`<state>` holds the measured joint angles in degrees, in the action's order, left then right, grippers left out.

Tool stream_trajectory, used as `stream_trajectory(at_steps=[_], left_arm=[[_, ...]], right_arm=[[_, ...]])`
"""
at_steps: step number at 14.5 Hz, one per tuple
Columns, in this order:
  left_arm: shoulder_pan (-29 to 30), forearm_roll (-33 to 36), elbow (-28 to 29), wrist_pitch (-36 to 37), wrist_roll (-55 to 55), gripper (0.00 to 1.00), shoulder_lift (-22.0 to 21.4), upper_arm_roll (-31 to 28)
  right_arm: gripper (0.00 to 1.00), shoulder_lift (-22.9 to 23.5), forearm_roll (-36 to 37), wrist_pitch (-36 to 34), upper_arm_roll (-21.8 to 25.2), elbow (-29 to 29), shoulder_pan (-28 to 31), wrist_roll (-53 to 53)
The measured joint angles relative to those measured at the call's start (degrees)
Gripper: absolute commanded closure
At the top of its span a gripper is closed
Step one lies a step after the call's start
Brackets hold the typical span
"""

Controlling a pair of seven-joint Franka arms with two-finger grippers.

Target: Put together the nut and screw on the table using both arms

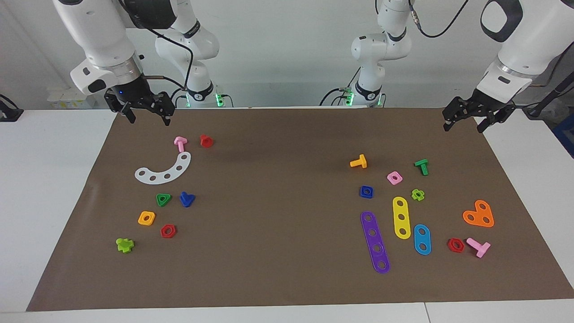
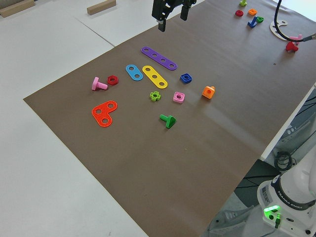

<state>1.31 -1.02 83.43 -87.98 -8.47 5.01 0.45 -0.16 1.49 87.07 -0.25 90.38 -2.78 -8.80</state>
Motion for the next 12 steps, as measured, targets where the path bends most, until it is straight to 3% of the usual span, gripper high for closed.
stream_trajectory(at_steps=[12], left_arm=[[0.0,0.0,0.0,0.0,0.0,0.0,0.0,0.0]], right_arm=[[0.01,0.0,0.0,0.3,0.0,0.0,0.0,0.0]])
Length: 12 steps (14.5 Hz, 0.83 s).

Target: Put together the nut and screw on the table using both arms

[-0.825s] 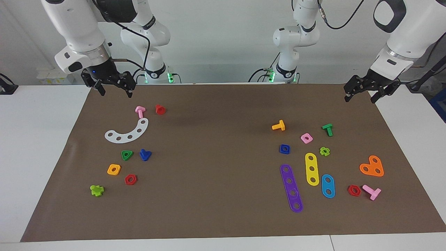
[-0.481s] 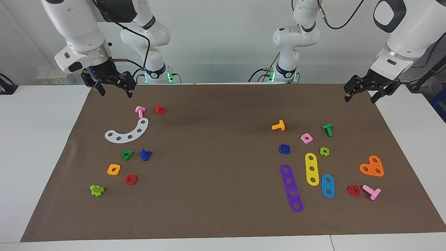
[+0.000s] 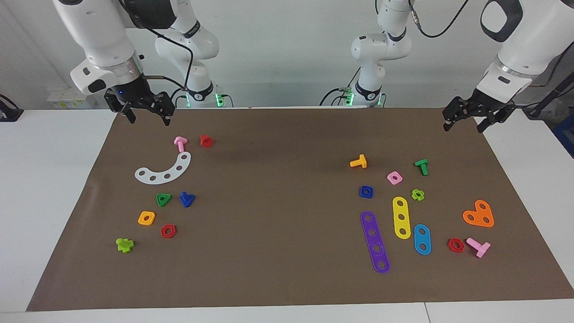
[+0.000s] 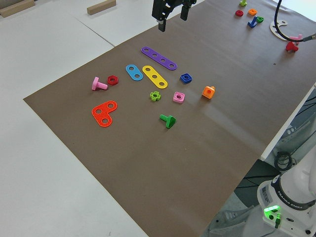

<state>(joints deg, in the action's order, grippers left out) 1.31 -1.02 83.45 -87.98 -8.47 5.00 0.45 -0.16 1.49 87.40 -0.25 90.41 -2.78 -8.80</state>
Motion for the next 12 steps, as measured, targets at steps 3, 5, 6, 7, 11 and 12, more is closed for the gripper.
stream_trajectory(at_steps=[3,5,6,7,11,12], left_arm=[[0.0,0.0,0.0,0.0,0.0,0.0,0.0,0.0],[0.0,0.0,0.0,0.0,0.0,0.0,0.0,0.0],[0.0,0.0,0.0,0.0,0.0,0.0,0.0,0.0],[0.0,0.0,0.0,0.0,0.0,0.0,0.0,0.0],[0.0,0.0,0.0,0.0,0.0,0.0,0.0,0.0],[0.0,0.0,0.0,0.0,0.0,0.0,0.0,0.0]], right_arm=[[0.06,0.0,0.0,4.4,0.0,1.9,0.0,0.0],[0.06,0.2,0.0,9.3,0.0,5.3,0.0,0.0],[0.06,0.7,0.0,11.8,0.0,6.8,0.0,0.0],[0.06,1.4,0.0,14.5,0.0,8.2,-0.1,0.0],[0.06,5.9,0.0,25.8,0.0,13.2,-0.3,0.0],[0.07,7.2,0.0,28.1,0.0,14.3,-0.3,0.0]])
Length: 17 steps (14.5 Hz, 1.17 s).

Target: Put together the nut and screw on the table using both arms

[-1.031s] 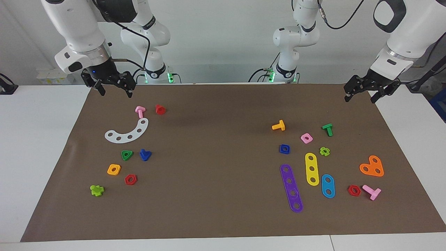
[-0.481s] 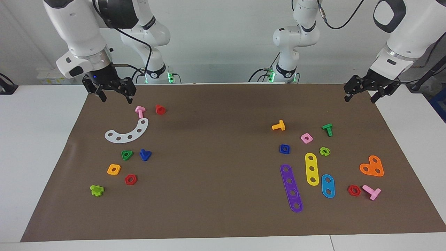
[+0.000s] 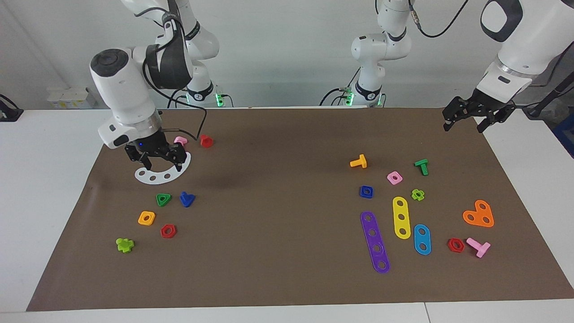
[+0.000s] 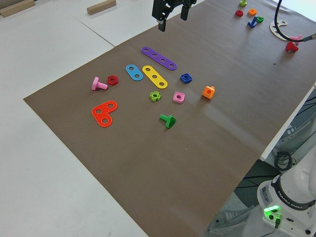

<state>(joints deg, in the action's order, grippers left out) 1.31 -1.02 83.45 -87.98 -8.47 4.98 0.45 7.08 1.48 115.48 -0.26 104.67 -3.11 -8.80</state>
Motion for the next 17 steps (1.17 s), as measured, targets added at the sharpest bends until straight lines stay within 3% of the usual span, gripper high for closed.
stream_trajectory(at_steps=[6,10,15,17], left_arm=[[0.0,0.0,0.0,0.0,0.0,0.0,0.0,0.0],[0.0,0.0,0.2,0.1,0.0,0.0,-0.2,0.1],[-0.2,0.0,0.5,0.9,0.0,0.0,-0.5,0.3],[-0.3,0.0,1.6,2.0,0.0,0.0,-1.3,0.5]], right_arm=[[0.08,5.9,0.0,15.2,0.0,7.8,0.0,0.0],[0.13,8.1,0.0,20.7,0.0,11.4,0.0,1.7],[0.25,8.3,0.0,22.4,0.0,13.5,-0.1,1.8],[0.37,8.3,0.0,22.5,0.0,13.9,-0.1,1.8]])
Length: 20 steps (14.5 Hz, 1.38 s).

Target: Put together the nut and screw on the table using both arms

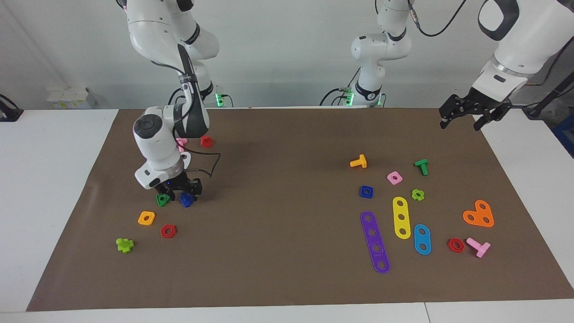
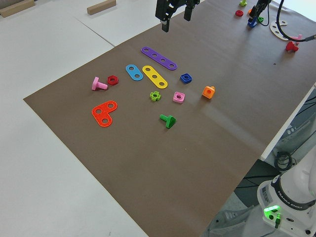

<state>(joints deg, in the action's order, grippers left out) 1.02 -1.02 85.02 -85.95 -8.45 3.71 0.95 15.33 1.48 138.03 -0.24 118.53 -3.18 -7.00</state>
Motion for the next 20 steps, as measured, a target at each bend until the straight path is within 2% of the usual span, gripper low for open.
stream_trajectory(at_steps=[1,3,6,9,10,12,14,16,20], left_arm=[[0.0,0.0,1.2,0.1,0.0,0.0,-0.6,0.1],[-0.1,0.0,4.5,-1.4,0.0,0.0,-2.1,0.3],[-2.3,0.0,12.1,-7.3,2.0,0.02,-4.3,0.7],[-6.7,0.0,18.6,-14.6,7.2,0.04,-4.1,1.0],[-7.8,0.0,20.7,-18.1,8.3,0.05,-3.6,1.2],[-9.0,-0.1,24.6,-25.7,9.0,0.07,-1.8,1.3],[-9.8,-0.5,27.4,-32.7,9.1,0.08,0.5,1.3],[-10.7,-0.7,29.0,-37.1,9.0,0.1,2.1,1.4],[-13.7,-0.7,30.2,-45.4,8.7,0.12,7.2,1.6]], right_arm=[[0.44,0.0,0.0,0.0,0.0,0.0,0.0,0.0],[0.52,0.0,0.0,0.0,0.0,0.0,0.0,0.3],[0.54,0.0,0.0,0.0,0.0,0.0,0.0,0.7],[0.54,0.0,0.0,0.0,0.0,0.1,0.0,0.7],[0.54,0.0,0.0,0.0,0.0,0.1,0.0,0.7],[0.61,0.0,0.0,0.0,0.0,0.2,0.0,1.9],[0.78,0.0,0.0,-0.5,0.0,0.2,0.0,3.2],[0.99,0.0,0.0,-1.2,0.0,0.2,0.0,4.0],[1.0,-0.6,0.0,-2.5,-0.1,0.1,-0.2,6.1]])
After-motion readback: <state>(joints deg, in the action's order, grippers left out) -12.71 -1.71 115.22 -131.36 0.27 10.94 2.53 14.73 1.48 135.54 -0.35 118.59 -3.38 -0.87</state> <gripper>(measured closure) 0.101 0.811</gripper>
